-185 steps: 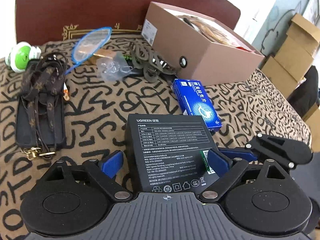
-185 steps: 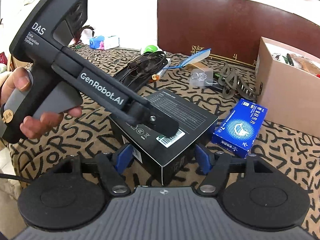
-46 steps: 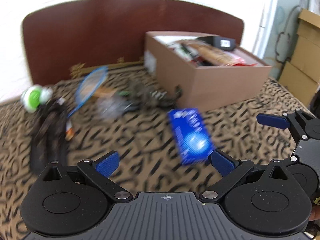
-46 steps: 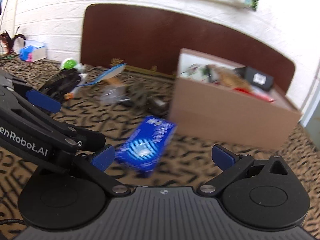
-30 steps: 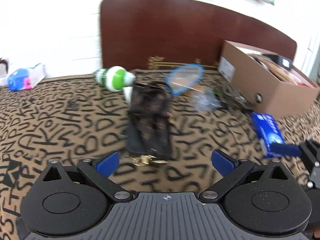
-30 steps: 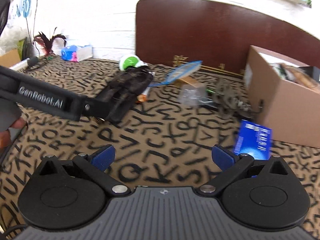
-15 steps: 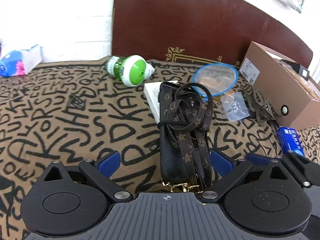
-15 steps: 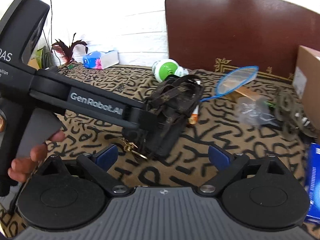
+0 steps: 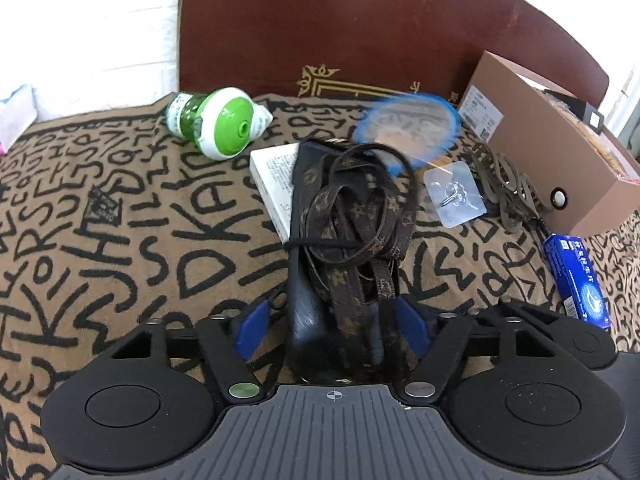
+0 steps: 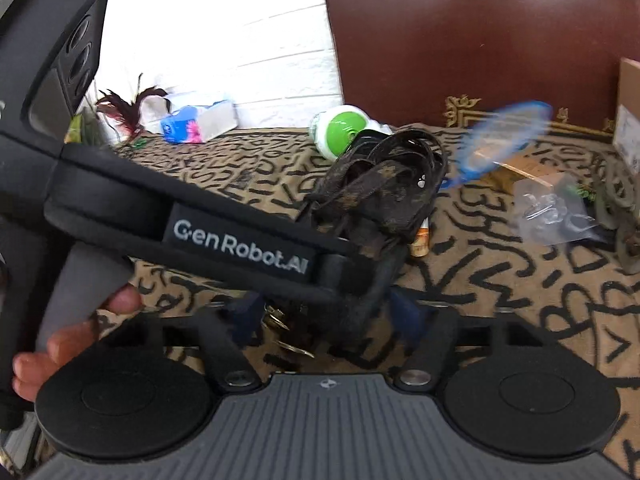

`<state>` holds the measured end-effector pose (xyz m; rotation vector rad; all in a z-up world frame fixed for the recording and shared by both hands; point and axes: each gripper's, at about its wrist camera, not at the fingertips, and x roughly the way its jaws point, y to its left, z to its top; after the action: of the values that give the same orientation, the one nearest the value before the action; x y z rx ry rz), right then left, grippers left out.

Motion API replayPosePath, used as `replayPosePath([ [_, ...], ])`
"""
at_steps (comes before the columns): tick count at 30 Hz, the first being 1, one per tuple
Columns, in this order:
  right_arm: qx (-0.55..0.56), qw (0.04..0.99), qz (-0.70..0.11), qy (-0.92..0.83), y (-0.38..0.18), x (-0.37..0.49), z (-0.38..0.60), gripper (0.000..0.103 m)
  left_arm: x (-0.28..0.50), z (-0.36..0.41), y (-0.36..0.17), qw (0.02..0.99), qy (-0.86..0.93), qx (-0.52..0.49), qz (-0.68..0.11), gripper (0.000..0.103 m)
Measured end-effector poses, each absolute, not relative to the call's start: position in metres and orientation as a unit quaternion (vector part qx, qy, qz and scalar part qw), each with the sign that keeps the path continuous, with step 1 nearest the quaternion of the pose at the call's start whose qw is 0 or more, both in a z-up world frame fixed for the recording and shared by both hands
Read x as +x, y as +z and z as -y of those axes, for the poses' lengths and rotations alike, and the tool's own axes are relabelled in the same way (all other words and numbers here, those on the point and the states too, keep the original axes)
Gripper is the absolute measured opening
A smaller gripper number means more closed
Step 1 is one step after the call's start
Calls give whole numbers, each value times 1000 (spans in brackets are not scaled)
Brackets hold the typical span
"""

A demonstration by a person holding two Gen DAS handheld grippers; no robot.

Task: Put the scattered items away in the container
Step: 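Lower the left gripper onto the black case with brown lanyard and close it, then lift the case and lanyard with the left gripper toward the shoebox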

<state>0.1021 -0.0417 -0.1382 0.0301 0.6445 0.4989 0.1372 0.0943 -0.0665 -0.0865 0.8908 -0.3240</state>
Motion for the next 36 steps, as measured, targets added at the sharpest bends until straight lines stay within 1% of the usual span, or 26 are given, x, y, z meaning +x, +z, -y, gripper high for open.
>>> replayPosePath([
  [5, 4, 913, -320, 255, -134, 90, 55, 61, 123, -86, -64, 885, -163, -38, -435, 60],
  [6, 6, 911, -321, 257, -132, 86, 61, 59, 118, -84, -63, 883, -164, -40, -437, 62],
  [7, 10, 910, -322, 261, -130, 82, 67, 49, 113, -81, -63, 882, -166, -39, -439, 65],
  [8, 15, 908, -321, 268, -127, 78, 74, 38, 108, -77, -62, 880, -171, -38, -442, 59],
  [11, 8, 904, -328, 273, -122, 61, 94, 38, 90, -66, -62, 870, -188, -59, -452, 58],
  [16, -7, 906, -334, 262, -124, 24, 137, 38, 65, -38, -68, 849, -227, -79, -470, 60],
  [18, 0, 907, -335, 254, -125, 11, 157, 39, 54, -23, -70, 844, -243, -78, -472, 64],
  [20, 9, 909, -340, 240, -126, -2, 169, 41, 45, -9, -72, 842, -255, -66, -471, 71],
  [22, 9, 912, -348, 218, -126, -12, 176, 47, 40, 3, -71, 845, -260, -47, -464, 76],
  [23, 11, 913, -349, 210, -127, -16, 178, 49, 40, 6, -71, 846, -259, -42, -464, 82],
  [25, 27, 916, -345, 202, -128, -19, 184, 63, 43, 7, -71, 844, -256, -43, -470, 84],
  [27, 41, 920, -337, 197, -126, -18, 186, 74, 49, 4, -71, 847, -243, -44, -470, 88],
  [28, 43, 922, -331, 198, -125, -17, 186, 77, 51, 2, -71, 851, -233, -44, -469, 88],
  [29, 42, 923, -326, 201, -124, -15, 183, 78, 54, -1, -69, 854, -223, -44, -468, 89],
  [31, 35, 924, -318, 210, -123, -10, 178, 85, 58, -9, -67, 857, -215, -51, -466, 90],
  [32, 32, 924, -316, 213, -124, -7, 174, 87, 60, -12, -66, 856, -214, -57, -467, 91],
  [36, 22, 922, -320, 217, -129, 9, 155, 88, 74, -10, -70, 856, -209, -44, -470, 91],
])
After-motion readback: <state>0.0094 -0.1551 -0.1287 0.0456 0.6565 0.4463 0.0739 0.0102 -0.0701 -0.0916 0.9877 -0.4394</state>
